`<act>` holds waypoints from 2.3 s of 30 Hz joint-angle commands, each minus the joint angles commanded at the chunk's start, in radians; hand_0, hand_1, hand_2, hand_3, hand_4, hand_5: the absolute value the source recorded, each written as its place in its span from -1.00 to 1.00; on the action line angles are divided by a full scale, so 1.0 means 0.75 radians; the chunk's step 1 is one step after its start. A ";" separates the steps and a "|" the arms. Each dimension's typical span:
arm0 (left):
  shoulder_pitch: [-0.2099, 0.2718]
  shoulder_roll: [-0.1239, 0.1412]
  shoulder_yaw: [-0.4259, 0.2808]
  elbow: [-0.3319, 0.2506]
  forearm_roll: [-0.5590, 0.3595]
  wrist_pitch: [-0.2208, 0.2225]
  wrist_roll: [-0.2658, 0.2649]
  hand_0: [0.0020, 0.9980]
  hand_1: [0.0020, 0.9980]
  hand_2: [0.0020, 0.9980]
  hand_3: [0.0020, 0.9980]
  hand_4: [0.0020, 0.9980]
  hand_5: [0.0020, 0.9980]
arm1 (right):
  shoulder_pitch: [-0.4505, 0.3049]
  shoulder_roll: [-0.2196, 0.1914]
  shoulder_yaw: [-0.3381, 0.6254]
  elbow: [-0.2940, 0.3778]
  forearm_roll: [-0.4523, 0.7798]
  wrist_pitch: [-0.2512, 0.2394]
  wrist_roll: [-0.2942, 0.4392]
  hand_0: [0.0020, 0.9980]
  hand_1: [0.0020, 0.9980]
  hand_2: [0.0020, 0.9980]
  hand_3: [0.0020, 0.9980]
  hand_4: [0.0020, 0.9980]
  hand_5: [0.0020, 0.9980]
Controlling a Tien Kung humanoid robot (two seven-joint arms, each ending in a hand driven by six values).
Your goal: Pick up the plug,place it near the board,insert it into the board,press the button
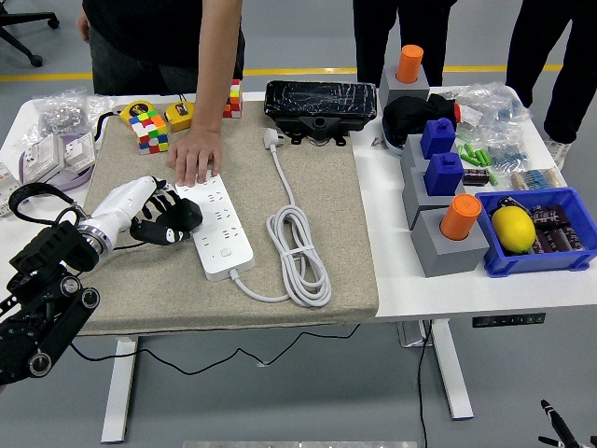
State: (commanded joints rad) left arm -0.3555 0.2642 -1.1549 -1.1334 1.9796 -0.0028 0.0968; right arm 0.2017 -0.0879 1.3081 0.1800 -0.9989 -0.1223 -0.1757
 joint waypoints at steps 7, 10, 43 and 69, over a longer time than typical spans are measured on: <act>-0.001 0.000 -0.002 0.001 0.007 0.001 0.004 -0.20 0.12 0.00 0.07 0.15 -1.00 | 0.002 -0.001 0.002 0.000 -0.001 -0.001 0.000 0.56 0.46 0.43 0.47 1.00 0.89; -0.001 0.001 -0.001 0.000 0.008 0.001 0.003 -0.20 0.13 0.01 0.07 0.16 -1.00 | 0.001 -0.002 0.002 0.000 0.000 -0.001 0.001 0.56 0.46 0.43 0.47 1.00 0.89; 0.004 0.002 -0.005 0.011 0.005 -0.050 0.003 -0.07 0.34 0.24 0.18 0.51 -1.00 | -0.002 -0.002 0.006 0.000 -0.004 -0.002 0.003 0.56 0.46 0.43 0.47 1.00 0.89; -0.008 0.008 -0.010 0.014 -0.013 -0.060 -0.005 0.04 0.45 0.48 0.50 1.00 -0.79 | 0.002 -0.004 0.003 0.000 0.001 -0.004 0.005 0.56 0.46 0.43 0.47 1.00 0.89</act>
State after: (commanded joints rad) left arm -0.3618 0.2706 -1.1627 -1.1232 1.9696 -0.0474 0.0932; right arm 0.2031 -0.0911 1.3106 0.1800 -0.9980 -0.1253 -0.1717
